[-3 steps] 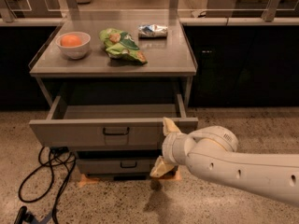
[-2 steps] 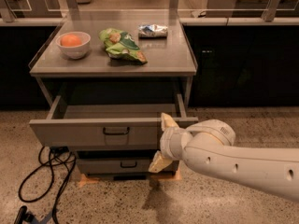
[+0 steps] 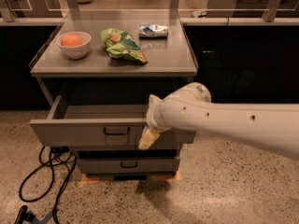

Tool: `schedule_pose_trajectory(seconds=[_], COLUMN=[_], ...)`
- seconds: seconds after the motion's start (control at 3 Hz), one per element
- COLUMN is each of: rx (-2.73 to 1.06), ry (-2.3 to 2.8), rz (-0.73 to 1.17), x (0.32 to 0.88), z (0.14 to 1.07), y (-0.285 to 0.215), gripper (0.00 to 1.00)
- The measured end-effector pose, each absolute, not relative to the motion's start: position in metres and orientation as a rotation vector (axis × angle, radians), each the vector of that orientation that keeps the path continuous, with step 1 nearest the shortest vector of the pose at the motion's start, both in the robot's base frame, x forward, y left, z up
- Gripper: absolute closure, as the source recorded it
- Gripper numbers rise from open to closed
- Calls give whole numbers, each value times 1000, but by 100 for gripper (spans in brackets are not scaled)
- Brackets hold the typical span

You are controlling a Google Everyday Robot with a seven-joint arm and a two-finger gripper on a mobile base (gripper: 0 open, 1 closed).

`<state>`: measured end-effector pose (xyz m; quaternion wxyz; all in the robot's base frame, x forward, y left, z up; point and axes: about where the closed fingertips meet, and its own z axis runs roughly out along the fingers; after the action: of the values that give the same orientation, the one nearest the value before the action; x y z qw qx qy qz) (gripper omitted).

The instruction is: Open top drawer

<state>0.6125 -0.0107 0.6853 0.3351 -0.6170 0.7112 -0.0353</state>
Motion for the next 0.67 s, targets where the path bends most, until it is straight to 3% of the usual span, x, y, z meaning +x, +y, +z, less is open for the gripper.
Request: schedule_pose_trajectory(seconds=[0.67], rx=[-1597], ry=[2028], rz=[17], x=[660], z=[688], y=[-29], gripper=[0])
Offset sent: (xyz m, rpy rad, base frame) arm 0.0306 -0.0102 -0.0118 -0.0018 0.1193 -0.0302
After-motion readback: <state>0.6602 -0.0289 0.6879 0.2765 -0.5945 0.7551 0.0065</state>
